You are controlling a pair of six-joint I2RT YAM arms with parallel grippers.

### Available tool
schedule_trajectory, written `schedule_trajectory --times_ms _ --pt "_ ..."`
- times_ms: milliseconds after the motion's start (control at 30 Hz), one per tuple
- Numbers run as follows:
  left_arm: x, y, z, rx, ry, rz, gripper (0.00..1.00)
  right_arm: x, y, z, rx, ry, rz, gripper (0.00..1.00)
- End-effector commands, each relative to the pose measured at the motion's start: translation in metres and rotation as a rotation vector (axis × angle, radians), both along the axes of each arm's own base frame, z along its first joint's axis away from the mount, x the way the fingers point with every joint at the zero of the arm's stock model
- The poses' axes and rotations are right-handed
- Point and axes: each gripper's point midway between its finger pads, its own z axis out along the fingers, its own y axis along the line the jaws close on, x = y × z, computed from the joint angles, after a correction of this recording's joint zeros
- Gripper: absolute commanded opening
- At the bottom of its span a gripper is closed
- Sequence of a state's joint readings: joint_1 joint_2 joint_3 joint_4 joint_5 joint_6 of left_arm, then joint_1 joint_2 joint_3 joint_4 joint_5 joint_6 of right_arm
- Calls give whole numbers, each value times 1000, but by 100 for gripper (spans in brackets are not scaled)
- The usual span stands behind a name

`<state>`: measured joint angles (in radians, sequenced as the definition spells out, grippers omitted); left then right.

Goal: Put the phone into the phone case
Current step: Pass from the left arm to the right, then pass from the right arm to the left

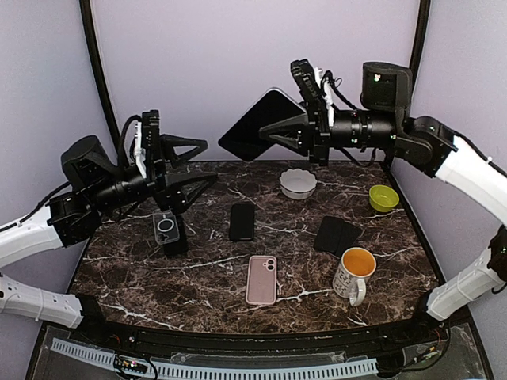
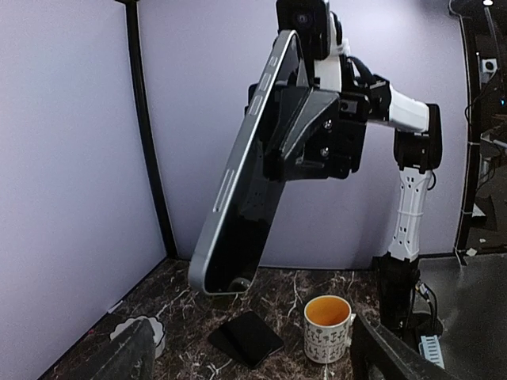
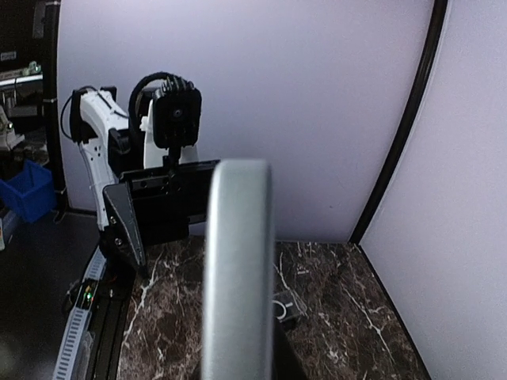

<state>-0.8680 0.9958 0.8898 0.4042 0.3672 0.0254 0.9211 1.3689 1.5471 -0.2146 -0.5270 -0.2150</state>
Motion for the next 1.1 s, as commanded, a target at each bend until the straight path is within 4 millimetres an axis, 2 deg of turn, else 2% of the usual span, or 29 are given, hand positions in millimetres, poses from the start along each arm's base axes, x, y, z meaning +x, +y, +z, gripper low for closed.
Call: schedule_trajectory --times_ms 0,133,233,300,333,400,500,667,700,733,800,833,867,900,933,967,1033,1067 --pt "-2 -18 -61 282 69 -77 87 -18 -6 -63 -337 15 66 0" --pt "6 -29 -63 276 86 -77 84 -30 4 -70 -401 7 132 0" --pt "1 -37 -60 247 91 -136 78 -27 12 -70 -385 -10 121 0" --pt "-4 -42 -63 246 97 -180 63 -24 14 -68 -368 -19 111 0" --pt "-5 -43 -66 249 102 -189 51 -24 15 -67 -360 -23 111 0" --pt "-5 -42 -73 253 109 -181 35 -25 16 -63 -341 -34 112 0" --pt "-7 -38 -82 254 111 -172 24 -26 16 -58 -322 -44 118 0" --pt "-8 -38 -76 225 111 -178 1 -25 20 -61 -335 -30 126 0" --pt "-8 -38 -76 220 117 -180 0 -22 21 -61 -334 -27 112 0" --pt "-7 -39 -73 205 109 -173 0 -17 23 -62 -330 -19 83 6" --pt "0 -36 -65 154 102 -127 0 3 26 -58 -277 -2 -26 48" --pt "4 -33 -67 132 114 -98 0 14 26 -53 -229 9 -94 63" --pt "14 -28 -51 51 88 -28 0 26 26 -50 -165 31 -169 72" --pt "19 -26 -54 19 110 3 0 37 26 -47 -96 62 -236 78" --pt "30 -17 -36 -68 76 86 0 46 25 -39 -11 83 -290 82" --pt "33 -13 -28 -129 53 123 0 54 23 -35 73 119 -340 84" --pt "55 3 -20 -210 46 289 0 72 17 -32 244 241 -444 84" --pt "60 6 -20 -219 37 325 0 77 14 -28 327 286 -475 85"
